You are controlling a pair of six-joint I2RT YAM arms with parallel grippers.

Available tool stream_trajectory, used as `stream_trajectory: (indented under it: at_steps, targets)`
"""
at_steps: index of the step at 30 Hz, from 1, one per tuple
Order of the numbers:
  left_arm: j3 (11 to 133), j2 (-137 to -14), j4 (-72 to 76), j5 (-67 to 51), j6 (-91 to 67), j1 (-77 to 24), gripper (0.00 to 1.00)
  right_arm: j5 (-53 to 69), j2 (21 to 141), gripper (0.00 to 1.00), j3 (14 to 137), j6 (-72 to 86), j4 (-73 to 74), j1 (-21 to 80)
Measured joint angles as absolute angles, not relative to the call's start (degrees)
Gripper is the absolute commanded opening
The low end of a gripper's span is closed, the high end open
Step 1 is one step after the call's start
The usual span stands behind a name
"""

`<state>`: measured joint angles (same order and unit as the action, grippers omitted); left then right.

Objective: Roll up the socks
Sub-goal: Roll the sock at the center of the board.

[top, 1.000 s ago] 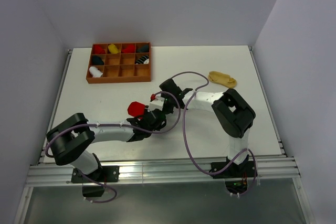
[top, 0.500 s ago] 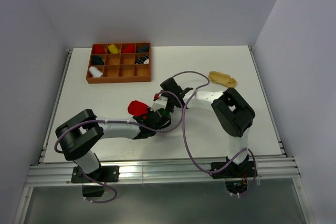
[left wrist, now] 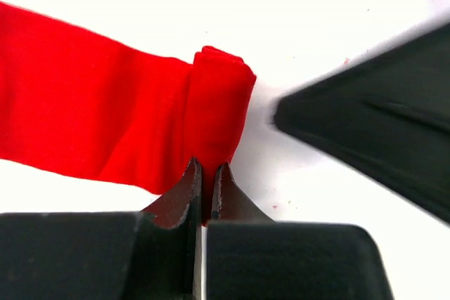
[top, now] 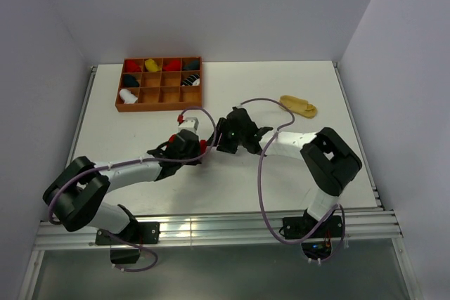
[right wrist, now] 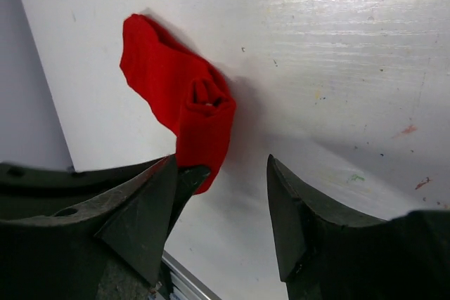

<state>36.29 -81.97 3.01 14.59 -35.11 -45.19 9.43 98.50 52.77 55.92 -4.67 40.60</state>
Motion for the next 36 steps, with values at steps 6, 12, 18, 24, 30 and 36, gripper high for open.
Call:
stream_trajectory:
  at_steps: [6, 12, 18, 24, 30, 36]
  targets:
    - [30.1, -81.2, 10.0, 2.6, -41.3, -37.6, 0.01, 9.5, 97.7, 0.62, 50.9, 57.1, -8.2, 40.6]
    - [26.4, -81.5, 16.7, -5.8, -47.3, -32.6, 0.01, 10.4, 98.4, 0.62, 51.0, 57.8, -11.6, 40.6]
    - [24.5, -84.3, 23.1, -13.0, -51.9, -28.9, 0.01, 11.2, 102.6, 0.62, 51.5, 58.4, -12.4, 40.9]
    - [23.6, -85.6, 25.8, -16.3, -54.3, -27.3, 0.01, 12.8, 106.1, 0.62, 52.6, 58.9, -13.5, 41.1]
    - [23.6, -87.3, 27.7, -18.3, -55.4, -26.7, 0.01, 14.6, 107.4, 0.61, 53.0, 59.0, -15.8, 41.3]
    - [23.7, -88.1, 28.7, -19.5, -55.4, -26.7, 0.01, 16.0, 109.2, 0.57, 54.2, 58.9, -17.2, 41.4]
